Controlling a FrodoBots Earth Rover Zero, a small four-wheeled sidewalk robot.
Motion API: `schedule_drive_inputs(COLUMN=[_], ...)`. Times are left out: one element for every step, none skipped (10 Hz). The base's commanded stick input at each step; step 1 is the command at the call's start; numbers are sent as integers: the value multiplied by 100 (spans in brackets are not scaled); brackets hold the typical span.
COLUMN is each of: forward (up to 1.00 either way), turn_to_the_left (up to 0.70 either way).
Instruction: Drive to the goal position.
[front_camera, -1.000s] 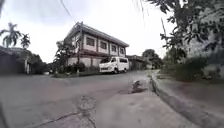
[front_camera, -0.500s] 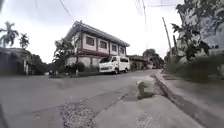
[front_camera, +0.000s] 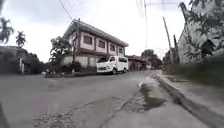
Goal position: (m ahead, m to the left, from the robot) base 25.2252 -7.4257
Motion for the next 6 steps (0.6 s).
schedule_drive_inputs(forward=[100, 100, 100, 100, 100, 100], turn_to_the_left=[-40, -40, -38, -36, -36, -39])
